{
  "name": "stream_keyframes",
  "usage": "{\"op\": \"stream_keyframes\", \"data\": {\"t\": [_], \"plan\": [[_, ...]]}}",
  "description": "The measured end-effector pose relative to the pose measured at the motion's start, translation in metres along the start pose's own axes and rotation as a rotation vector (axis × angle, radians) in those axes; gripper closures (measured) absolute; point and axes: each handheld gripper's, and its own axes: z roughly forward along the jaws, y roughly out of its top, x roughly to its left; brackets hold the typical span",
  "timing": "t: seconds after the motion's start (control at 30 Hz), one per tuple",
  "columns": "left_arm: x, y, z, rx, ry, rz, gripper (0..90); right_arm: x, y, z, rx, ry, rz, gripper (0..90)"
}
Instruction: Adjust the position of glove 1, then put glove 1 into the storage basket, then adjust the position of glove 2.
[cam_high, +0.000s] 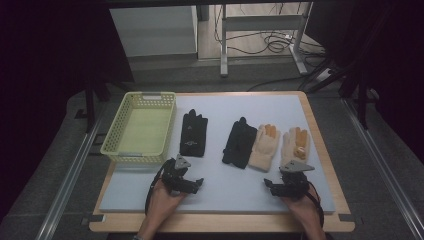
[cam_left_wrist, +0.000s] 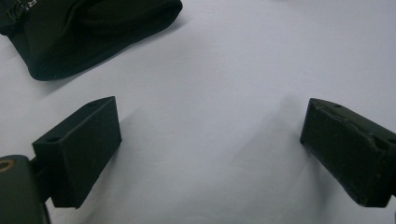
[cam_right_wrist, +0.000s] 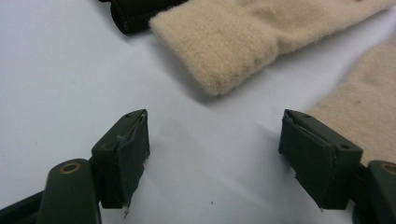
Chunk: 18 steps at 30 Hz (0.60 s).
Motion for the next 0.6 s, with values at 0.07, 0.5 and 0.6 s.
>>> {"op": "stream_keyframes", "data": {"t": [0.07, 0.5, 0.6], "plan": [[-0.0001, 0.0000, -0.0001, 0.000, 0.001, 0.000, 5.3, 0.0001, 0.0000, 0.0001, 0.001, 0.002, 0.000, 23.2], [0.0000, -0.0003, 0.0000, -0.002, 0.000, 0.000, 5.4, 0.0003, 0.0001, 0.0003, 0.003, -0.003, 0.001, 21.5], [0.0000, -0.0002, 0.0000, -0.002, -0.001, -0.001, 5.5, 0.0003, 0.0001, 0.0003, 0.004, -0.002, 0.001, 21.5]]}}
